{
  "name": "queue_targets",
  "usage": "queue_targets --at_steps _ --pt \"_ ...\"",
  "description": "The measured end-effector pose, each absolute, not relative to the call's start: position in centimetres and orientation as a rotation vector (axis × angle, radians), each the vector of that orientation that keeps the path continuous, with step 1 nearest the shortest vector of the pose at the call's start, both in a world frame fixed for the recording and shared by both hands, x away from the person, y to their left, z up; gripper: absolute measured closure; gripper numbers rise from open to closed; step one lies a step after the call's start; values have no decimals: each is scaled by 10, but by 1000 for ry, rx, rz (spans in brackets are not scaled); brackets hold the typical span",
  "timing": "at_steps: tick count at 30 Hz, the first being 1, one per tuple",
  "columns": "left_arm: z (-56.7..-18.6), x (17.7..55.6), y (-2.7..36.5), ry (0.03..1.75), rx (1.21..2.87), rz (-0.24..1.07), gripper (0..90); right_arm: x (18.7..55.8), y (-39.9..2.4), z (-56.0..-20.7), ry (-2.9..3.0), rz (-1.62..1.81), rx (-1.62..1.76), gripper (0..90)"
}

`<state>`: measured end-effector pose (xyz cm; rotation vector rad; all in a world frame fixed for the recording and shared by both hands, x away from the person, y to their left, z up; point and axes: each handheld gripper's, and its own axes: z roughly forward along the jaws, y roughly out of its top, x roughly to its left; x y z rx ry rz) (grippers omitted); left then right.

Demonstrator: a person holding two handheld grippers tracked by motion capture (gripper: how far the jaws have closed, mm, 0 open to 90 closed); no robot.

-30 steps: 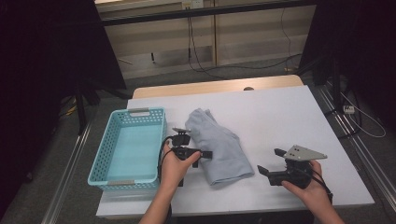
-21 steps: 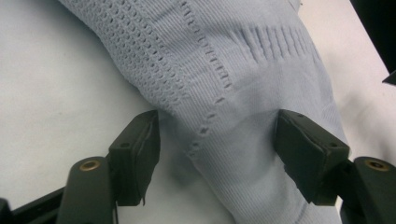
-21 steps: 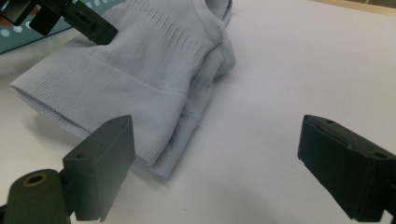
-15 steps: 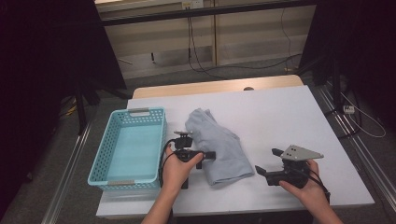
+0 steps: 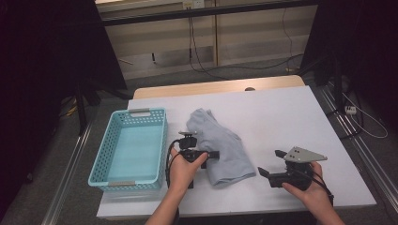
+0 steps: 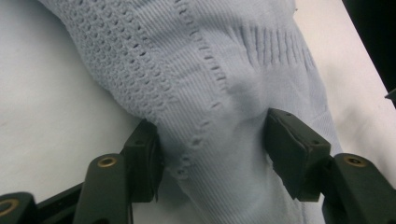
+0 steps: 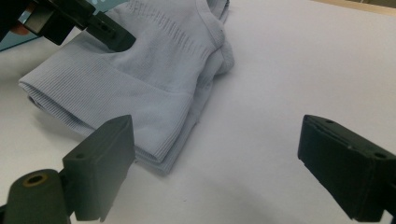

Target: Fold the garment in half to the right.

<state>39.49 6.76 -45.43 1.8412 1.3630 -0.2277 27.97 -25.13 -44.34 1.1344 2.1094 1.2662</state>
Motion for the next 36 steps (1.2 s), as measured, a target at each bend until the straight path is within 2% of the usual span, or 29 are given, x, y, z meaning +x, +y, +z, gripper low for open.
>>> queue_targets --at_steps 10,15,19,26,36 --pt "-459 404 56 1353 1788 -245 537 275 -261 -444 2083 1260 1164 106" --pt "-458 406 53 1351 1799 -237 664 274 -262 -443 2080 1262 1169 106" --pt "-452 409 53 1352 1815 -242 696 274 -261 -443 2081 1263 1165 106" --pt "-431 419 61 1351 1865 -233 709 273 -262 -443 2077 1270 1168 98" --pt "-407 429 71 1356 1994 -156 710 273 -261 -443 2083 1274 1168 84"
